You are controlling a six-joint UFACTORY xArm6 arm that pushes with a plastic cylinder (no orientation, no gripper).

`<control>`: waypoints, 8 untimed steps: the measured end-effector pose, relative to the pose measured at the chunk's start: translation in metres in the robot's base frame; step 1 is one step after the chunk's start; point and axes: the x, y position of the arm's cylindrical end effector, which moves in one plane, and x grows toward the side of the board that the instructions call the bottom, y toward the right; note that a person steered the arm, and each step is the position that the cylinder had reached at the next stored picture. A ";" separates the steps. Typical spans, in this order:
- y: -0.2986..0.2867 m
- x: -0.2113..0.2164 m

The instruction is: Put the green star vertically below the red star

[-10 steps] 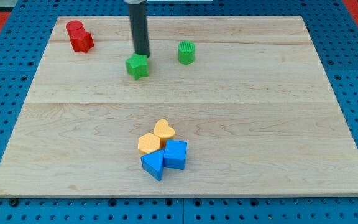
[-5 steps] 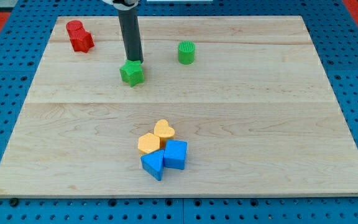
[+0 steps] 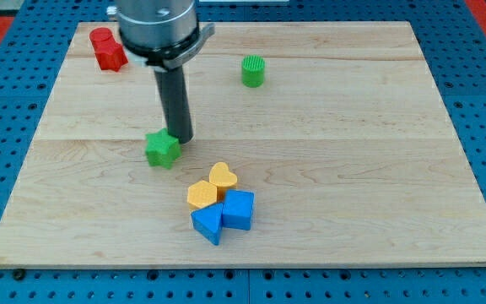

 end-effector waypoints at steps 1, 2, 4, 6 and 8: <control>-0.039 0.004; -0.069 0.025; -0.019 0.033; -0.122 0.037; -0.095 0.013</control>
